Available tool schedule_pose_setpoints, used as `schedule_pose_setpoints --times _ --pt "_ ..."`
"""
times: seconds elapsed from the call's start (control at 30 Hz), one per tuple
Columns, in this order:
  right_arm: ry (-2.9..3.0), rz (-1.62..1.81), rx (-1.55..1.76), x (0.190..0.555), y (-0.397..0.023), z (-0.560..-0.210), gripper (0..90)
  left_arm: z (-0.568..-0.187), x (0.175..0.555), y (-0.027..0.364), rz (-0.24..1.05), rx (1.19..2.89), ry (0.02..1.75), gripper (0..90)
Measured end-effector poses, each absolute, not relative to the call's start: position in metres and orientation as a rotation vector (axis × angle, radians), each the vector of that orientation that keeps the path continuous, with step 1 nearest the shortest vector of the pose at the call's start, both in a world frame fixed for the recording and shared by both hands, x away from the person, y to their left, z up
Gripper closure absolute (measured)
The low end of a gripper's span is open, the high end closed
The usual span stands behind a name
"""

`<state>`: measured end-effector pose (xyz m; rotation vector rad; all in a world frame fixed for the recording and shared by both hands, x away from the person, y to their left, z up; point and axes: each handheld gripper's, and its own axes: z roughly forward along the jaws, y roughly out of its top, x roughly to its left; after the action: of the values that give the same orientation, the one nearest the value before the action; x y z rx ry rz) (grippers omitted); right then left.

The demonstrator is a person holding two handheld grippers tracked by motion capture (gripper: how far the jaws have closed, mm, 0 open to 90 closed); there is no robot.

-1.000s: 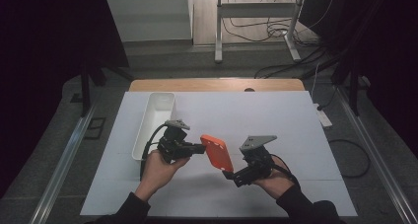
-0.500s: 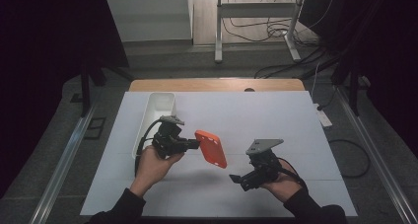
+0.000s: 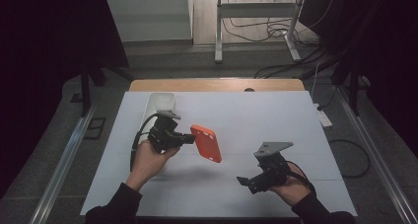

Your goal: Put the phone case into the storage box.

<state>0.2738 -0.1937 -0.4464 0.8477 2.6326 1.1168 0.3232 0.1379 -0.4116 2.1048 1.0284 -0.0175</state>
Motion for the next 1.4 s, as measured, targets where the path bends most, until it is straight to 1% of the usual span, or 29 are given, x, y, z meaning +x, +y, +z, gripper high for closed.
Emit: schedule_pose_setpoints --times 0.73,1.4 --pt "2.555 1.094 0.966 0.264 -0.240 -0.449 0.0 -0.394 0.341 0.161 0.030 2.089 1.087 89.1" --pt "2.480 1.109 1.049 0.255 -0.271 -0.450 0.0 -0.371 0.356 0.179 0.098 2.090 1.139 89.1"
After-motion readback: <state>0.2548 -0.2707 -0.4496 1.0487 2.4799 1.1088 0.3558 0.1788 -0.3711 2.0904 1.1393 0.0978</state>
